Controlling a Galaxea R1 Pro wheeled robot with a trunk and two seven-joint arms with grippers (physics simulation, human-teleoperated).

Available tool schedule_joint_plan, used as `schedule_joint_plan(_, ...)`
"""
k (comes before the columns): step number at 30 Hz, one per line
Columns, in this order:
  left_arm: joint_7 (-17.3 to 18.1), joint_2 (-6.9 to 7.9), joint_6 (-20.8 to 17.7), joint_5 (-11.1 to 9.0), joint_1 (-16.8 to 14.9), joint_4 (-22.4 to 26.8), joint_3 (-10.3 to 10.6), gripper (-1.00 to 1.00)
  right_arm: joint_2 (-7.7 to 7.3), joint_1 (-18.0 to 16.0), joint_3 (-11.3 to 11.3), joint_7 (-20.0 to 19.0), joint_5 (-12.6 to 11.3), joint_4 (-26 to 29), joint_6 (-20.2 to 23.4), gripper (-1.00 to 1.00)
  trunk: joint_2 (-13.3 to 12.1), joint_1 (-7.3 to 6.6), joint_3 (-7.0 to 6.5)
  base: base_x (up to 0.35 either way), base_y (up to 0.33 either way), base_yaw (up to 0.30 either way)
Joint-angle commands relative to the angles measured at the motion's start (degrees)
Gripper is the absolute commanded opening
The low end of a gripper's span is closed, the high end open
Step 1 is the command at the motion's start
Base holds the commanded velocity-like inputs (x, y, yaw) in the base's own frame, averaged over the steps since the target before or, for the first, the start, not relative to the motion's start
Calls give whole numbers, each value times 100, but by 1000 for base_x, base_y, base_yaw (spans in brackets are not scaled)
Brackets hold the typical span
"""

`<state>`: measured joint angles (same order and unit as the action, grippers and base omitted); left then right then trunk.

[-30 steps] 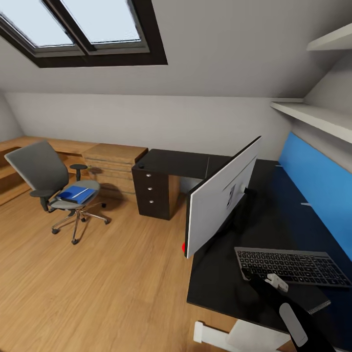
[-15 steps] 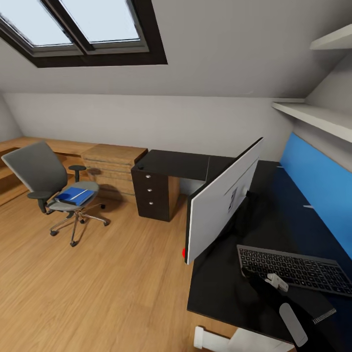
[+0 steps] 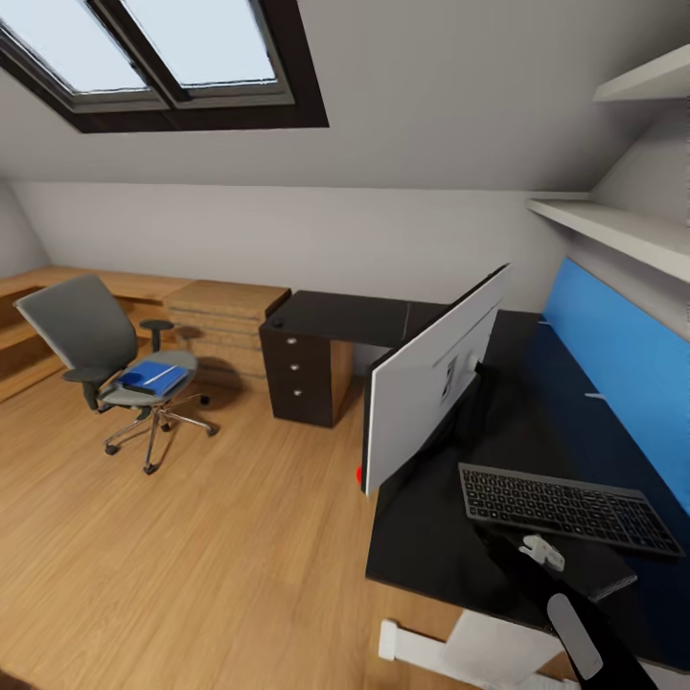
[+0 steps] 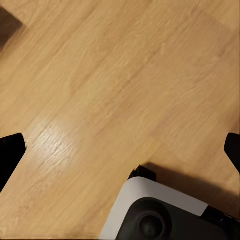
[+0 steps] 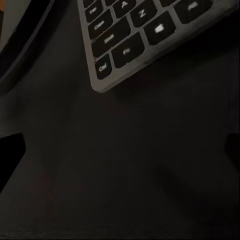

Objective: In the bedroom, organize the workspace by keeping the computer under the desk, ensuring the monitor is on the desk, placing the keyboard on the desk next to the monitor, placing the mouse on the desk next to the keyboard, moving the folder from the swivel chair onto the desk next to the mouse, stacking the notebook on top of the folder with the pen on top of the notebook, and positioning the swivel chair next to the desk.

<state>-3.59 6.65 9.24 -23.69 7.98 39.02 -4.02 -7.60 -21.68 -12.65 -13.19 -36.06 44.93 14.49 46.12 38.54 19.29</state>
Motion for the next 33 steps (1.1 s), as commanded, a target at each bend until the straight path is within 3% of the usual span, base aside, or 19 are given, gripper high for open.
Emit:
schedule_joint_plan(1, -19, 3, 9, -48, 2, 9, 16, 100, 3, -2, -15, -17, -41, 9, 41, 100, 6, -2, 6, -330, 0, 0)
schedule_joint_plan(14, -19, 3, 22, -41, 2, 9, 16, 100, 21, 5, 16, -80, -21, 212, 32, 100, 6, -2, 6, -241, 0, 0)
schedule_joint_plan(15, -19, -2, 25, -31, 2, 10, 16, 100, 111, 160, 48, -309, 27, 1102, 29, 100, -34, -24, -12, -2, 0, 0)
schedule_joint_plan(33, -36, -6, 3, -43, 2, -106, 45, 100, 133, 292, 57, -324, 160, 1493, 5, 100, -756, -420, -335, 0, 0, 0)
